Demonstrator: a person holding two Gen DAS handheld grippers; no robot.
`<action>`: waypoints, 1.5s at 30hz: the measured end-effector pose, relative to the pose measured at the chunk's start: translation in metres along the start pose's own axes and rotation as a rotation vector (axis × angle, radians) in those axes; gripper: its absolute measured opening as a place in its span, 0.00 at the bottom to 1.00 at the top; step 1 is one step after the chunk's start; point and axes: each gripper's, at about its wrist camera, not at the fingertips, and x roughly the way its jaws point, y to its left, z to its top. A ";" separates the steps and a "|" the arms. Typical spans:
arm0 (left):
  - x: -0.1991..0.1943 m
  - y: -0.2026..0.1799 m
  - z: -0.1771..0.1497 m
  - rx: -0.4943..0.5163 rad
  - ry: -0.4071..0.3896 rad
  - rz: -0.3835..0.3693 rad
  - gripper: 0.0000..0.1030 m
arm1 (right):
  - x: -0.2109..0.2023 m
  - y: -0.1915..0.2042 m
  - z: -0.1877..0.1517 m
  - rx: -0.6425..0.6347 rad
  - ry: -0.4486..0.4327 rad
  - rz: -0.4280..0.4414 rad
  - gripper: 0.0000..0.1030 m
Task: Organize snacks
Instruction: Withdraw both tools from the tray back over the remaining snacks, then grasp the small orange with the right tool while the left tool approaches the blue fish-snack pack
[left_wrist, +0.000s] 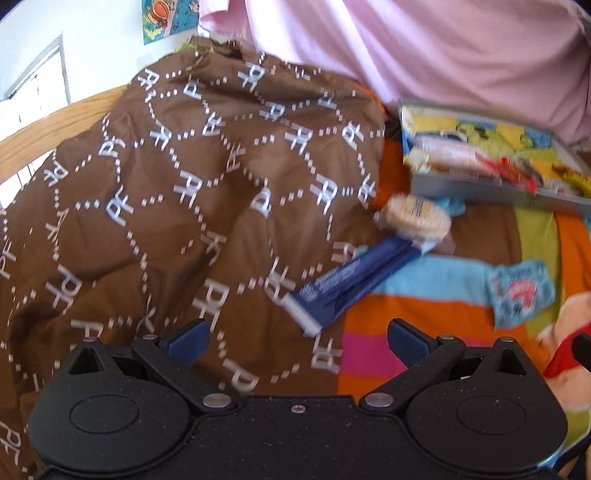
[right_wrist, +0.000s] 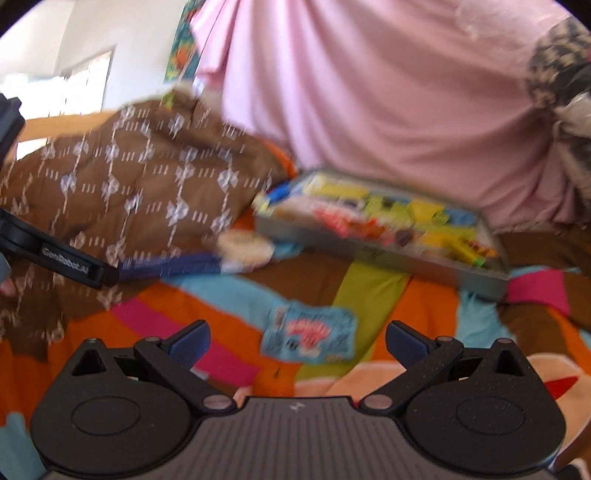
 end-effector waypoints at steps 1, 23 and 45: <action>0.001 0.000 -0.004 0.009 0.014 0.001 0.99 | 0.005 0.003 -0.002 -0.009 0.030 0.003 1.00; 0.025 -0.019 -0.023 0.135 0.166 -0.024 0.99 | 0.048 0.006 -0.026 -0.003 0.156 -0.016 0.99; 0.044 -0.064 0.010 0.264 0.105 -0.149 0.99 | 0.059 0.002 -0.026 -0.082 0.202 -0.032 0.38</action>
